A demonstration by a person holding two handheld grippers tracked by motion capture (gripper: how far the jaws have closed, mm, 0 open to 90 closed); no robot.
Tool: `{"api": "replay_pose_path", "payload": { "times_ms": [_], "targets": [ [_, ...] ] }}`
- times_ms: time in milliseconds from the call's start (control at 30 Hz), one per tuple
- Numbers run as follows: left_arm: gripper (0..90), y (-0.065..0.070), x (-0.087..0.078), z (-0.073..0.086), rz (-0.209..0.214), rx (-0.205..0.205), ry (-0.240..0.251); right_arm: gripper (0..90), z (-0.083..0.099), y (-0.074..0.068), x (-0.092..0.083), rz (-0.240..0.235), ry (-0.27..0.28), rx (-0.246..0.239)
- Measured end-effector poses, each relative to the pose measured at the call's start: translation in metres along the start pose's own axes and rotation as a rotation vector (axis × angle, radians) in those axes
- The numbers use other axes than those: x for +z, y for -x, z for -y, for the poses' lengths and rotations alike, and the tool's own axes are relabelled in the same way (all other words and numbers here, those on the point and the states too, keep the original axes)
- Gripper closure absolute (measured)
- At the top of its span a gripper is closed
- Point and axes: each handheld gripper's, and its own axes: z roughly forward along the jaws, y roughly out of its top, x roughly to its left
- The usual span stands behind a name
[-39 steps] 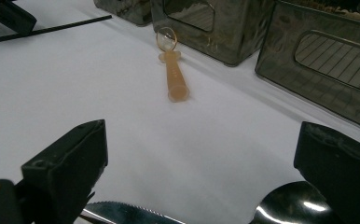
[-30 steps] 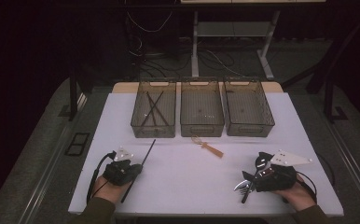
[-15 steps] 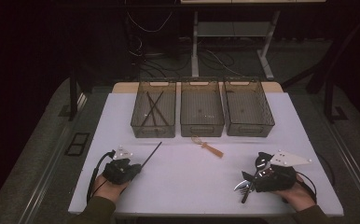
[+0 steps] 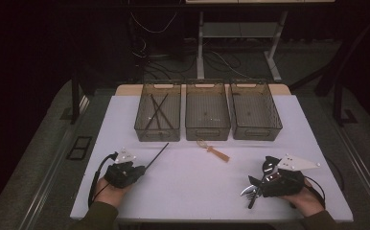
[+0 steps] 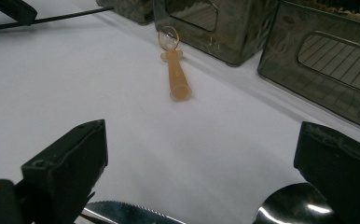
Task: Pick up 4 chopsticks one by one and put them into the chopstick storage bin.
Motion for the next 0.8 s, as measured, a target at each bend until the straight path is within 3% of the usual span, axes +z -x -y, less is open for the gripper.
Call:
{"api": "replay_pose_path", "payload": {
  "times_ms": [400,800],
  "targets": [
    [85.8,-0.002,-0.012,-0.009,0.034,-0.005,0.087,3.0,0.0,0.0,0.0,-0.003,-0.003,0.0],
    [85.8,-0.006,-0.011,-0.023,0.078,0.014,0.129,3.0,0.0,-0.001,0.004,-0.016,-0.011,0.014]
  ]
}}
